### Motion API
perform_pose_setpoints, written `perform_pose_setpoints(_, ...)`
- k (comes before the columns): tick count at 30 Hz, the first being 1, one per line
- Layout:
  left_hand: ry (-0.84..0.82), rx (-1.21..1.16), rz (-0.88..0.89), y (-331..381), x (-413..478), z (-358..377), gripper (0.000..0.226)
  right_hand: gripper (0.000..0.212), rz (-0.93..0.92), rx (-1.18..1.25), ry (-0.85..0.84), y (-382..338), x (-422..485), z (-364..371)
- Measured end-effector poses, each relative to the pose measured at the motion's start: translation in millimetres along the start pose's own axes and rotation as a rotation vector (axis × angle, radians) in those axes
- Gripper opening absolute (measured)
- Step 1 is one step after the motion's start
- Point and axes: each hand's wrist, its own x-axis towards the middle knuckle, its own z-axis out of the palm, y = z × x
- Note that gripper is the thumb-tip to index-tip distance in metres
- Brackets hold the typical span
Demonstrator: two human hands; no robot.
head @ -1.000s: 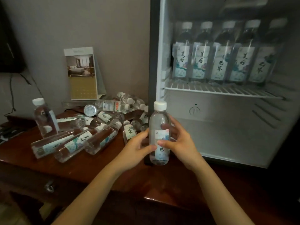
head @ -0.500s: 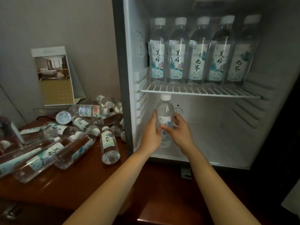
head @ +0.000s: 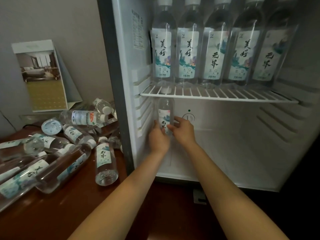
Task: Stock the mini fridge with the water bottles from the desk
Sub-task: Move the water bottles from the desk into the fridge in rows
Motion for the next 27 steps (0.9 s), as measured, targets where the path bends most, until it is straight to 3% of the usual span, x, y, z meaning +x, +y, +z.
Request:
perform_pose_setpoints(8,0.02,-0.259,-0.028,3,9,8,0.046,0.043,0.005,-0.01,-0.003,-1,11,2)
perform_pose_setpoints(20,-0.004,-0.147,0.014,0,5,1,0.036,0.04,-0.011,-0.054,-0.069,-4,3,0)
perform_pose_setpoints(23,-0.063,-0.125,0.043,-2,0,-2,0.041,0.041,0.038,-0.036,-0.098,-3,0,0)
perform_pose_setpoints(27,-0.179,-0.111,0.029,6,-33,-17,0.066,0.042,0.04,-0.046,-0.04,-1,-18,1)
